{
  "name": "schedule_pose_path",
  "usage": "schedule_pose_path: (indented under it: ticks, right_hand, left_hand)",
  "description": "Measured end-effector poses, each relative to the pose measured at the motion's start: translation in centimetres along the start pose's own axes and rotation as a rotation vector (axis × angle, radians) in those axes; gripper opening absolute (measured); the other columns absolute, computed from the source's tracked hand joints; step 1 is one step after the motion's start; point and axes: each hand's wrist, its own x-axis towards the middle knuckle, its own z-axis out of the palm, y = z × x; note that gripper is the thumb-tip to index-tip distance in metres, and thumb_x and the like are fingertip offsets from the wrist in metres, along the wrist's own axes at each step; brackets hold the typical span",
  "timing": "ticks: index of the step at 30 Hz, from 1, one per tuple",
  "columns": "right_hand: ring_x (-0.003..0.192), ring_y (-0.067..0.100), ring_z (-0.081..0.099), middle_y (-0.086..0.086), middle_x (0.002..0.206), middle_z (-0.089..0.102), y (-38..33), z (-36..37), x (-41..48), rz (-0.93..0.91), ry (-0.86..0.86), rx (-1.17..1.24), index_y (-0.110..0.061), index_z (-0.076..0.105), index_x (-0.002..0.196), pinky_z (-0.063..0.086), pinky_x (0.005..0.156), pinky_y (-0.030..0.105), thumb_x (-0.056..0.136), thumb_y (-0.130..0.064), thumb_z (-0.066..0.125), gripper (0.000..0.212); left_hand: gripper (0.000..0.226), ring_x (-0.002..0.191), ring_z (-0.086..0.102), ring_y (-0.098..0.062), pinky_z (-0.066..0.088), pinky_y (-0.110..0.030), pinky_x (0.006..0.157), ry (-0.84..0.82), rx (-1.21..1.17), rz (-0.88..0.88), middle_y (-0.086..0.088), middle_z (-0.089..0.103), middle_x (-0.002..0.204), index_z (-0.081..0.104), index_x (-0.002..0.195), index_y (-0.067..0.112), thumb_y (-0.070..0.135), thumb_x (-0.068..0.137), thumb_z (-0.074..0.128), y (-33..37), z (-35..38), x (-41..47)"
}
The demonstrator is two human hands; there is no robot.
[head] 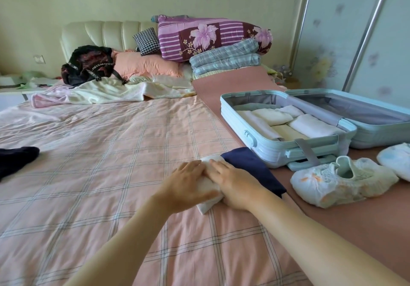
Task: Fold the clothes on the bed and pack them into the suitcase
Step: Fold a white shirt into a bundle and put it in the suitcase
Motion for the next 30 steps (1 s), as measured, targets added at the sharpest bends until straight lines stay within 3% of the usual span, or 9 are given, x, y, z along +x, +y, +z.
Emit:
schedule_pose_path:
  ticks: [3,7,10,13,18,20,22,25,30]
  right_hand:
    - [0.139,0.029,0.039,0.005,0.153,0.039,1.0,-1.1,1.3,-0.021,0.068,0.019,-0.021,0.043,0.145,0.047,0.1,0.042,0.091,-0.008,0.057,0.057]
    - [0.125,0.031,0.049,0.006,0.142,0.051,2.4,-2.8,4.1,-0.041,0.167,-0.006,-0.02,0.05,0.143,0.049,0.094,0.047,0.091,-0.004,0.056,0.054]
    - [0.116,0.035,0.053,0.011,0.132,0.056,4.2,-3.9,6.9,-0.029,0.259,-0.082,-0.018,0.056,0.138,0.054,0.083,0.05,0.079,0.006,0.063,0.063]
    - [0.105,0.038,0.059,0.015,0.122,0.06,7.1,-4.1,10.0,0.031,0.351,-0.153,-0.014,0.063,0.128,0.057,0.073,0.048,0.063,0.014,0.07,0.071]
    - [0.13,0.044,0.048,0.024,0.138,0.051,10.9,-1.5,12.8,0.273,0.142,-0.317,-0.024,0.058,0.135,0.048,0.102,0.052,0.059,-0.017,0.087,0.082]
    - [0.147,0.044,0.025,0.028,0.154,0.03,11.5,0.0,13.2,0.264,-0.041,-0.356,-0.024,0.039,0.149,0.024,0.12,0.055,0.071,-0.034,0.081,0.089]
    - [0.153,0.036,0.002,0.021,0.164,0.005,11.7,0.0,13.7,0.26,-0.169,-0.196,-0.021,0.018,0.157,0.003,0.124,0.049,0.087,-0.045,0.064,0.087]
    - [0.154,0.026,-0.005,0.006,0.168,-0.009,11.7,-0.3,14.6,0.368,-0.154,0.169,-0.019,0.012,0.159,0.005,0.122,0.045,0.096,-0.045,0.04,0.074]
    - [0.152,0.027,0.011,0.01,0.166,0.012,11.1,0.6,15.0,0.444,-0.071,0.195,-0.013,0.028,0.154,0.015,0.121,0.044,0.101,-0.05,0.028,0.065]
  left_hand:
    - [0.124,0.146,0.021,-0.009,0.027,-0.032,0.118,-0.105,-0.075,-0.043,0.015,0.024,0.157,0.016,0.157,0.021,0.082,0.059,0.062,0.3,0.3,0.5]
    - [0.074,0.114,0.056,-0.013,0.044,-0.02,0.086,0.08,-0.148,-0.056,0.011,0.055,0.128,0.042,0.138,0.026,0.033,0.07,0.072,-0.9,-0.7,3.7]
    - [0.068,0.108,0.058,-0.019,0.048,-0.028,0.085,0.175,-0.168,-0.025,0.005,0.057,0.125,0.048,0.134,0.02,0.022,0.07,0.072,-1.9,-1.8,7.3]
    - [0.08,0.125,0.05,-0.026,0.049,-0.045,0.096,0.265,-0.127,-0.009,0.0,0.049,0.14,0.043,0.142,0.016,0.027,0.069,0.073,-3.4,-1.3,12.1]
    - [0.093,0.137,0.038,-0.031,0.037,-0.044,0.109,-0.042,-0.032,-0.167,-0.003,0.031,0.155,0.016,0.157,0.025,0.042,0.084,0.07,-4.1,2.2,17.5]
    - [0.09,0.143,0.03,-0.031,0.032,-0.046,0.114,-0.237,-0.063,-0.177,-0.004,0.022,0.16,0.008,0.158,0.028,0.044,0.087,0.061,-4.2,4.0,18.2]
    - [0.069,0.145,0.027,-0.029,0.028,-0.046,0.116,-0.215,-0.202,-0.196,-0.005,0.023,0.16,0.02,0.156,0.028,0.04,0.094,0.048,-4.7,4.8,18.4]
    - [0.042,0.132,0.042,-0.028,0.037,-0.045,0.108,-0.057,-0.218,-0.17,-0.001,0.039,0.148,0.041,0.142,0.034,0.034,0.1,0.038,-5.3,4.7,18.4]
    - [0.049,0.135,0.041,-0.021,0.036,-0.039,0.11,-0.125,-0.151,-0.187,0.002,0.039,0.152,0.036,0.149,0.027,0.039,0.102,0.043,-5.5,3.4,18.1]
